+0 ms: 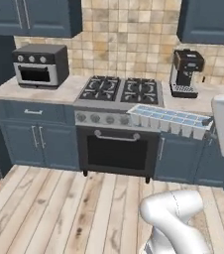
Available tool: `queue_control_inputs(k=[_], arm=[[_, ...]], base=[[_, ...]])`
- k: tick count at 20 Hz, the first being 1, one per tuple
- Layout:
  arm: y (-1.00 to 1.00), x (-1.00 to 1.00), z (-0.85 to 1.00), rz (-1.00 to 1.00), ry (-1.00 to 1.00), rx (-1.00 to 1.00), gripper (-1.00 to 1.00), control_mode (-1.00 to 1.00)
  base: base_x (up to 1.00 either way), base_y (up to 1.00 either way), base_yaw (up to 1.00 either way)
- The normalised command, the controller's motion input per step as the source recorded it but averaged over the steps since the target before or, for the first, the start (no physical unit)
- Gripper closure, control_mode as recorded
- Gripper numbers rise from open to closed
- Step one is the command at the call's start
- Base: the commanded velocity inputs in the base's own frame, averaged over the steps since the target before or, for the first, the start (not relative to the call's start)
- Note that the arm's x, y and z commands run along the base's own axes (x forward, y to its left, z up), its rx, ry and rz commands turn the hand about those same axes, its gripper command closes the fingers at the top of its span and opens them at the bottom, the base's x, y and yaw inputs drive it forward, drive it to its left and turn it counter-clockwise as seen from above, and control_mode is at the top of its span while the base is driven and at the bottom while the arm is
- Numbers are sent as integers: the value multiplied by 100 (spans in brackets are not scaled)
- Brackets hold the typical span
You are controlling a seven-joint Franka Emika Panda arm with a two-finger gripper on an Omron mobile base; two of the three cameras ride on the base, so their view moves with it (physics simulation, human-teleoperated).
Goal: The ice cube tray has been filled with water. Take the tray and place it in the freezer to make ice. Close the freezer door after placing the tray.
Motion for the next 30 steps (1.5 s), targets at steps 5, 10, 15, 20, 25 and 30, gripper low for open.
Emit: queue_control_inputs(k=[5,10,15,20,25,30], arm=[[0,0,0,0,0,0,100,100],[0,0,0,0,0,0,100,100],[0,0,0,0,0,0,100,100],[0,0,0,0,0,0,100,100],[0,0,0,0,0,0,100,100],[0,0,0,0,0,0,100,100]], base=[[0,0,76],[17,33,28],[55,93,-23],[93,49,-16],[100,-34,-3],[99,-25,2]])
